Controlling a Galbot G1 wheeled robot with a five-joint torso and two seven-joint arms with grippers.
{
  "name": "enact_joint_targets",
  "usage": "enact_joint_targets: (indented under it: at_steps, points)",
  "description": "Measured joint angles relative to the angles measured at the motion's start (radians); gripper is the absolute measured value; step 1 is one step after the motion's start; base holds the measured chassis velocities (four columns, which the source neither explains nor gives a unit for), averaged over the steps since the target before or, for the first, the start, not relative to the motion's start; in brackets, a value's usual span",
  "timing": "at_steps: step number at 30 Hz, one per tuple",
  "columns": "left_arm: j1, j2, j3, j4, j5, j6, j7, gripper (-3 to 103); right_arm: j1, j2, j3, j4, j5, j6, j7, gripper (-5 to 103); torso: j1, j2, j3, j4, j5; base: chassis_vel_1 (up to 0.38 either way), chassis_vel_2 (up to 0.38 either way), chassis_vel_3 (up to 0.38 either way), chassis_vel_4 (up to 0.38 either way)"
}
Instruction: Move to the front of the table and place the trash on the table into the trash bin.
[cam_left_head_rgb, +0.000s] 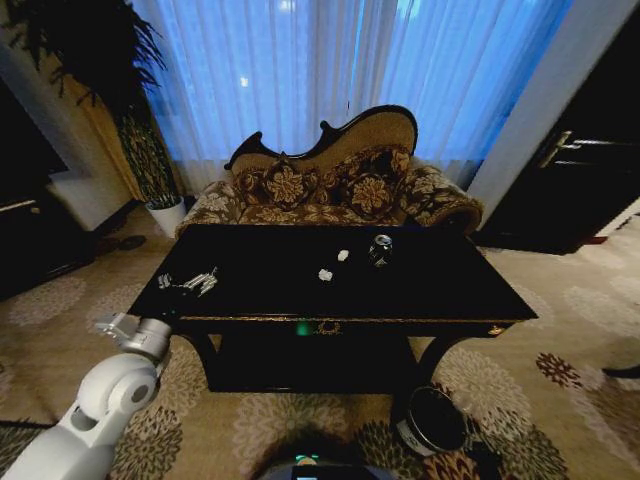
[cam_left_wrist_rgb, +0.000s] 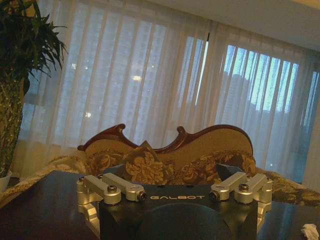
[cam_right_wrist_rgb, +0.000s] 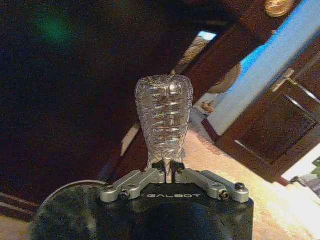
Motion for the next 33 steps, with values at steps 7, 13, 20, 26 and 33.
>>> enact_joint_targets:
  at_steps: [7, 13, 20, 26, 33]
  points:
    - [0.005, 0.0, -0.009, -0.003, -0.003, 0.001, -0.001, 100, 0.036, 0.014, -0.006, -0.048, -0.036, 0.0, 0.003, 4, 0.0, 0.0, 0.0, 0.0, 0.0001, 0.0, 0.0, 0.0, 0.0]
    - [0.009, -0.002, -0.01, -0.003, -0.004, 0.001, -0.001, 100, 0.067, 0.024, -0.008, -0.08, -0.061, 0.0, 0.006, 4, 0.0, 0.0, 0.0, 0.0, 0.0001, 0.0, 0.0, 0.0, 0.0]
    - [0.014, -0.003, -0.014, -0.009, -0.003, 0.001, -0.002, 100, 0.079, 0.037, -0.006, -0.086, -0.075, 0.0, 0.003, 3, 0.0, 0.0, 0.0, 0.0001, 0.0001, 0.0, 0.0, 0.0, 0.0]
    - [0.017, -0.004, -0.017, -0.009, -0.003, 0.001, -0.002, 100, 0.089, 0.039, -0.005, -0.111, -0.086, 0.0, 0.021, 24, 0.0, 0.0, 0.0, 0.0, 0.0001, 0.0, 0.0, 0.0, 0.0]
    - [0.014, -0.009, -0.011, -0.007, -0.003, 0.001, -0.002, 100, 0.093, 0.036, -0.005, -0.113, -0.086, -0.001, 0.036, 51, 0.0, 0.0, 0.0, 0.0, 0.0, 0.0, 0.0, 0.0, 0.0]
